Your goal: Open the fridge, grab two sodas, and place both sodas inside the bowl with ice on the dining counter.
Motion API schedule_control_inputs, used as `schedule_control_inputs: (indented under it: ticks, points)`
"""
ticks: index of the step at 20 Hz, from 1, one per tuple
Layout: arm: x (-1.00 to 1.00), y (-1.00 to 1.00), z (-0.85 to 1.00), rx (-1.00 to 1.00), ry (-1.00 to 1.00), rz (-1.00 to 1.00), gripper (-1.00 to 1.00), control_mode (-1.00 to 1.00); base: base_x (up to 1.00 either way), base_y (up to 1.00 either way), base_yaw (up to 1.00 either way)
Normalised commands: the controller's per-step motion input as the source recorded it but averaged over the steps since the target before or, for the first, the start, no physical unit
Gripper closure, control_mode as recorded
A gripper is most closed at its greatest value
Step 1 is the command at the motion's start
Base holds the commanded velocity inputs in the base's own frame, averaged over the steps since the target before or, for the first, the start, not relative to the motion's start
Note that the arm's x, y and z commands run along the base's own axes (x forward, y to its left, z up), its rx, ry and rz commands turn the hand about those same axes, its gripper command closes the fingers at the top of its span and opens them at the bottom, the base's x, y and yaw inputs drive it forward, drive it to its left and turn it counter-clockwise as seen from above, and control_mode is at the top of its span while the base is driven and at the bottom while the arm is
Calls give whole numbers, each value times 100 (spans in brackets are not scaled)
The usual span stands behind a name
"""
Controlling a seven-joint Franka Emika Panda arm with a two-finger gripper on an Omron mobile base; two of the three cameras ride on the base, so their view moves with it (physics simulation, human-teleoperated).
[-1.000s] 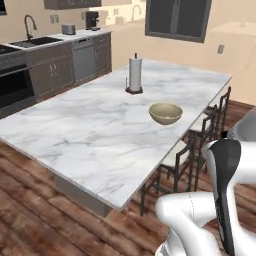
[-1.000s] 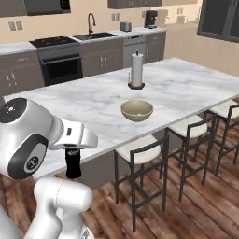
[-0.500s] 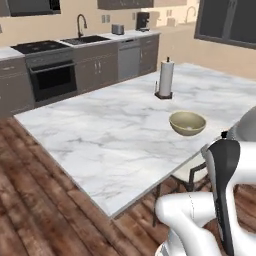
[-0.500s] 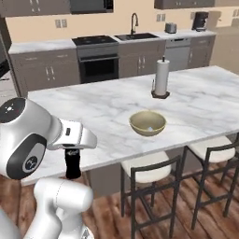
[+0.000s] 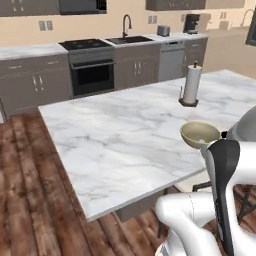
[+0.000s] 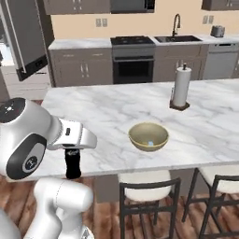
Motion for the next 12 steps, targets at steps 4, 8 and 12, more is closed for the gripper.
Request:
schedule_control_inputs:
  ticks: [4,8,12]
  points:
    - [0,0,0,0,0,0,100,100,14,-60,43]
    - [0,0,0,0,0,0,100,100,14,-60,43]
    - [0,0,0,0,0,0,100,100,13,-63,42]
